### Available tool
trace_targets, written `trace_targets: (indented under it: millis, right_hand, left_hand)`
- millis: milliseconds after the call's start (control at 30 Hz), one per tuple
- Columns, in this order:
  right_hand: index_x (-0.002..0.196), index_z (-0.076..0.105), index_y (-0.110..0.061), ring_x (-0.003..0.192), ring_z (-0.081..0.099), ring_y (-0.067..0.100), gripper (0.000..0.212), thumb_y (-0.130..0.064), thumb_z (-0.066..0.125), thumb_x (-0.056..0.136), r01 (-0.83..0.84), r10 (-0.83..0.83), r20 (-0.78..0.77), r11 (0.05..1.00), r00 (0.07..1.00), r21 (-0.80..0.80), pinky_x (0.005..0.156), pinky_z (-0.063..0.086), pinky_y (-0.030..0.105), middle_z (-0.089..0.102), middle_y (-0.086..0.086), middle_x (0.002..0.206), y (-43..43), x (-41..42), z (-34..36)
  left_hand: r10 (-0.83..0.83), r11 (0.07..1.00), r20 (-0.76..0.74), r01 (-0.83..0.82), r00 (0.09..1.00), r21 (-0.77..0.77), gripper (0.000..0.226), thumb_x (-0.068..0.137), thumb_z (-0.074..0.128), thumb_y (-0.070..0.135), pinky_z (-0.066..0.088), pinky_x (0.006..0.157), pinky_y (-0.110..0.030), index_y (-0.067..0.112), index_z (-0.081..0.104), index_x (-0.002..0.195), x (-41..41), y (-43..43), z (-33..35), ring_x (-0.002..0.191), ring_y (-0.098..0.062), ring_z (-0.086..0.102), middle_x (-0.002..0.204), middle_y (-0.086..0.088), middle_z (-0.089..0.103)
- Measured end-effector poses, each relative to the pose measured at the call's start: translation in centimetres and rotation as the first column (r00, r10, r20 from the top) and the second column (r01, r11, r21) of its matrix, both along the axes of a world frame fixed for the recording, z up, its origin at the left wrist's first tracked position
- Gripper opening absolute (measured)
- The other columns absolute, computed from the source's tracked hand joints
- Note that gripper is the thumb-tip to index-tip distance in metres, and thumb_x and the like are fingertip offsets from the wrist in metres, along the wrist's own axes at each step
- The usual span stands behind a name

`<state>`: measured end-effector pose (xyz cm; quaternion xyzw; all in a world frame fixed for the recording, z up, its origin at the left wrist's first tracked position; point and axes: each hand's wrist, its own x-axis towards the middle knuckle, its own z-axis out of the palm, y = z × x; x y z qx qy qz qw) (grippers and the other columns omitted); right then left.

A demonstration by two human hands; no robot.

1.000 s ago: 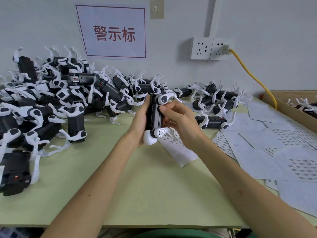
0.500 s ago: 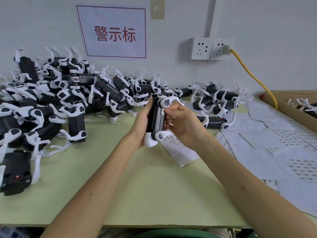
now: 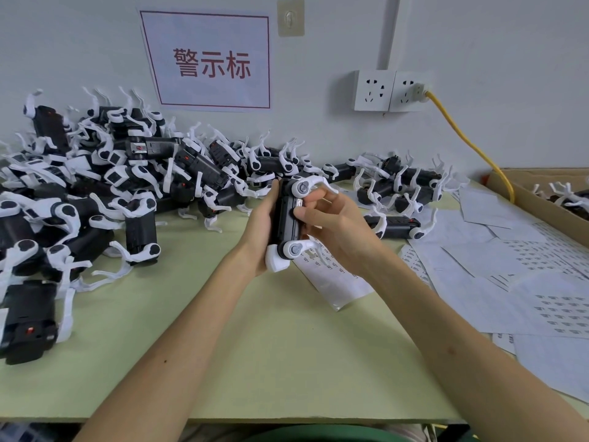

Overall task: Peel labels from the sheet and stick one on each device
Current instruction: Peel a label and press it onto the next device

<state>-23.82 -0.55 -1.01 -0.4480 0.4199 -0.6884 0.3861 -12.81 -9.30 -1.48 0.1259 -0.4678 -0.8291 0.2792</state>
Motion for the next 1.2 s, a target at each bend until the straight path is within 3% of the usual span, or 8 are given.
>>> trace_targets:
  millis: [133, 367, 567, 733, 933, 1100, 1133, 1200]
  right_hand:
    - [0.069, 0.064, -0.019, 0.060, 0.051, 0.019, 0.027, -0.001, 0.073, 0.086, 0.001, -0.001, 0.032, 1.000, 0.999, -0.005, 0.064, 0.045, 0.030, 0.058, 0.006, 0.074, 0.1, -0.1, 0.0]
    - [0.078, 0.060, -0.008, 0.062, 0.053, 0.014, 0.020, 0.002, 0.062, 0.095, 0.011, -0.011, 0.036, 1.000, 0.999, -0.022, 0.065, 0.050, 0.024, 0.062, 0.004, 0.076, -0.1, 0.0, -0.1]
    - [0.084, 0.059, -0.009, 0.072, 0.053, 0.026, 0.020, 0.009, 0.062, 0.092, 0.008, -0.010, -0.038, 0.999, 0.999, -0.036, 0.071, 0.052, 0.029, 0.052, 0.011, 0.077, 0.1, -0.2, 0.2]
    - [0.093, 0.055, -0.010, 0.067, 0.054, 0.019, 0.027, 0.016, 0.063, 0.089, -0.027, 0.026, -0.062, 1.000, 0.998, -0.014, 0.068, 0.050, 0.027, 0.051, 0.004, 0.073, 0.1, 0.0, 0.3]
    - [0.114, 0.067, -0.012, 0.070, 0.063, 0.003, 0.020, -0.002, 0.064, 0.097, 0.157, -0.151, -0.167, 0.987, 0.974, 0.028, 0.058, 0.045, 0.012, 0.068, 0.001, 0.092, 0.1, 1.0, 0.2]
    - [0.130, 0.065, -0.017, 0.108, 0.061, 0.007, 0.028, -0.018, 0.058, 0.103, 0.321, -0.292, -0.594, 0.945, 0.750, -0.060, 0.081, 0.047, 0.012, 0.065, -0.005, 0.122, 0.0, 1.6, -0.7]
    - [0.132, 0.063, -0.015, 0.109, 0.059, 0.008, 0.031, -0.020, 0.061, 0.101, 0.324, -0.299, -0.626, 0.943, 0.720, -0.079, 0.080, 0.046, 0.010, 0.061, -0.007, 0.122, 0.0, 1.8, -0.9]
    - [0.127, 0.063, -0.011, 0.111, 0.055, 0.012, 0.031, -0.021, 0.067, 0.098, 0.344, -0.333, -0.688, 0.930, 0.645, -0.128, 0.082, 0.044, 0.011, 0.057, -0.006, 0.120, -0.2, 2.0, -1.2]
  left_hand:
    - [0.033, 0.999, 0.006, -0.033, 0.999, 0.009, 0.059, 0.104, 0.040, 0.056, 0.053, 0.055, -0.023, 0.019, 0.082, 0.084, -0.3, 0.1, 0.0, 0.061, -0.012, 0.065, 0.074, -0.001, 0.069]
    - [0.063, 0.998, 0.042, -0.063, 0.997, -0.007, 0.065, 0.104, 0.039, 0.057, 0.053, 0.053, -0.023, 0.015, 0.081, 0.080, -0.1, -0.3, -0.2, 0.058, -0.013, 0.064, 0.069, -0.004, 0.066]
    - [0.049, 0.999, 0.031, -0.049, 0.998, -0.009, 0.068, 0.107, 0.034, 0.054, 0.055, 0.056, -0.021, 0.021, 0.084, 0.076, -0.3, -0.4, -0.4, 0.059, -0.008, 0.068, 0.071, 0.003, 0.073]
    - [0.063, 0.998, 0.020, -0.063, 0.998, 0.026, 0.065, 0.105, 0.034, 0.057, 0.058, 0.065, -0.026, 0.020, 0.085, 0.090, -0.1, -0.9, -0.4, 0.078, -0.015, 0.074, 0.094, -0.003, 0.076]
    - [0.127, 0.989, 0.001, -0.126, 0.992, 0.071, 0.069, 0.102, 0.034, 0.064, 0.063, 0.074, -0.032, 0.019, 0.085, 0.090, -0.4, -1.4, -0.4, 0.089, -0.020, 0.077, 0.101, -0.008, 0.079]
    - [0.359, 0.933, 0.100, -0.353, 0.928, -0.075, 0.066, 0.101, 0.040, 0.065, 0.059, 0.091, -0.052, 0.010, 0.070, 0.124, -0.5, -1.5, -0.5, 0.107, -0.032, 0.073, 0.120, -0.016, 0.074]
    - [0.374, 0.925, 0.080, -0.365, 0.924, -0.108, 0.062, 0.102, 0.041, 0.062, 0.062, 0.085, -0.050, 0.011, 0.069, 0.124, -0.5, -1.5, -0.6, 0.103, -0.029, 0.075, 0.116, -0.013, 0.076]
    - [0.375, 0.914, 0.041, -0.362, 0.926, -0.181, 0.050, 0.105, 0.043, 0.054, 0.060, 0.058, -0.030, 0.013, 0.070, 0.115, -0.5, -1.7, -0.7, 0.081, -0.017, 0.077, 0.096, -0.003, 0.080]
